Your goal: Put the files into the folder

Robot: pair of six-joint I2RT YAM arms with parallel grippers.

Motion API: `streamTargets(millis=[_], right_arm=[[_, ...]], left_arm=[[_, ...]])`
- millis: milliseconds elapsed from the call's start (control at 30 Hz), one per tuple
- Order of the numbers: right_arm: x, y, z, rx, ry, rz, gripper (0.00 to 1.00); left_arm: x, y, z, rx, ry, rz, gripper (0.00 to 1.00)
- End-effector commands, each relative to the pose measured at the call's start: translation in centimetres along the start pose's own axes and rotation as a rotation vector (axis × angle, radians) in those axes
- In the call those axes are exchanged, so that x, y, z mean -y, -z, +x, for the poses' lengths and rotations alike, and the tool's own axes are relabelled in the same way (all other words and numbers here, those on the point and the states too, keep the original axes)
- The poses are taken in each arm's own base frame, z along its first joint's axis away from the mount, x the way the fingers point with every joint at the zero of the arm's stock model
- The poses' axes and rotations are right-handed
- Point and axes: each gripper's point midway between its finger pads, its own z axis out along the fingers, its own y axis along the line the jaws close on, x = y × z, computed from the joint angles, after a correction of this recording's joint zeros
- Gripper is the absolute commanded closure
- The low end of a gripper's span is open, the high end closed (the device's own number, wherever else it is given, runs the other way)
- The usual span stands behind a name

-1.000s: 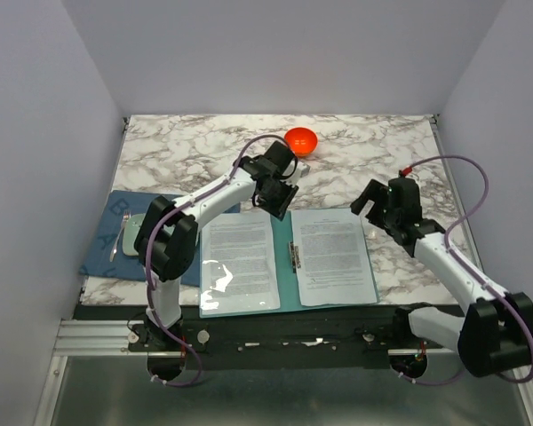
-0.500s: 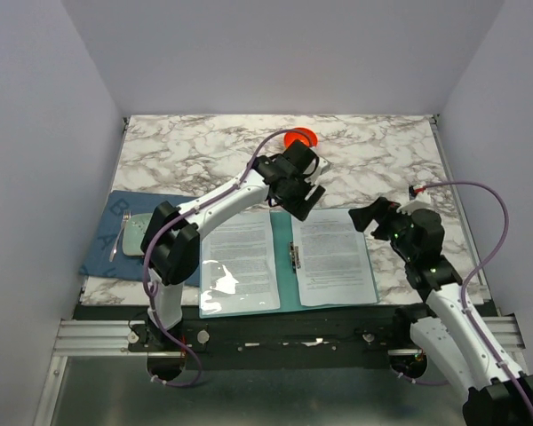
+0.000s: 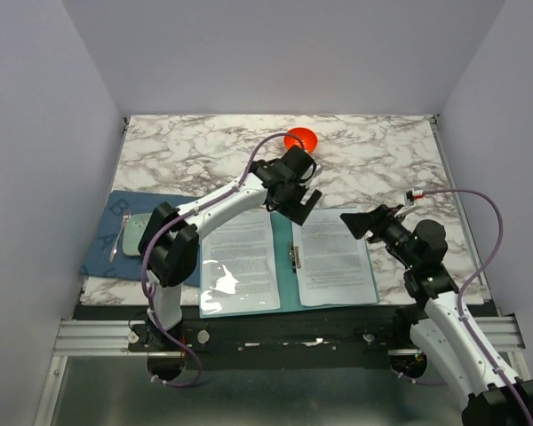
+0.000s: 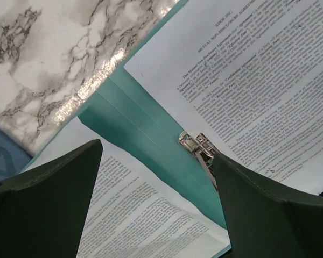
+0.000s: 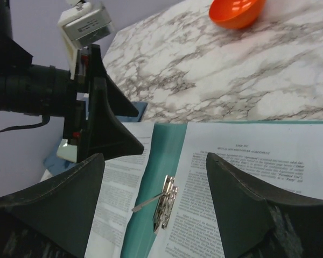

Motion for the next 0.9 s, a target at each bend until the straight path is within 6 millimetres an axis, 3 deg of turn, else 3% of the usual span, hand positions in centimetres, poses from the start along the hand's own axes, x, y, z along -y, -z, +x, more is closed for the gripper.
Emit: streamTargets(millis=[0, 133, 333, 533, 567, 700, 867], right_arm=[[-1.4, -0.1, 0.6, -0.042, 0.029, -0.091, 0.25], [-1.4, 0.1, 1.4, -0.038, 0.099, -0.084, 0.34], [-0.8, -0.5, 4.0, -0.103, 0.145, -0.043, 0.51], [-2.1, -1.8, 6.6, -0.176, 0.215, -0.067, 0.6], [-2.2, -2.1, 7.9, -0.218, 0.223, -0.071, 0.61], [-2.9, -3.4, 9.8, -0.268, 0.269, -0.077, 0.62], [-3.1, -5.0, 11.2, -0.278, 0.3, -0.076, 0.64]], left_arm=[[0.6, -2.4, 1.2, -0.057, 0.068, -0.005, 0.01], [0.5, -5.5, 2.9, -0.115, 0.119, -0.059, 0.01], [0.6, -8.5, 4.3, -0.184, 0.157, -0.071, 0.01], [0.8, -9.4, 4.2, -0.188, 0.167, -0.062, 0.01], [1.0, -9.5, 4.1, -0.187, 0.169, -0.058, 0.01], [0.8, -9.8, 4.7, -0.199, 0.171, -0.062, 0.01], [0.4, -9.9, 5.5, -0.199, 0.157, -0.086, 0.01]])
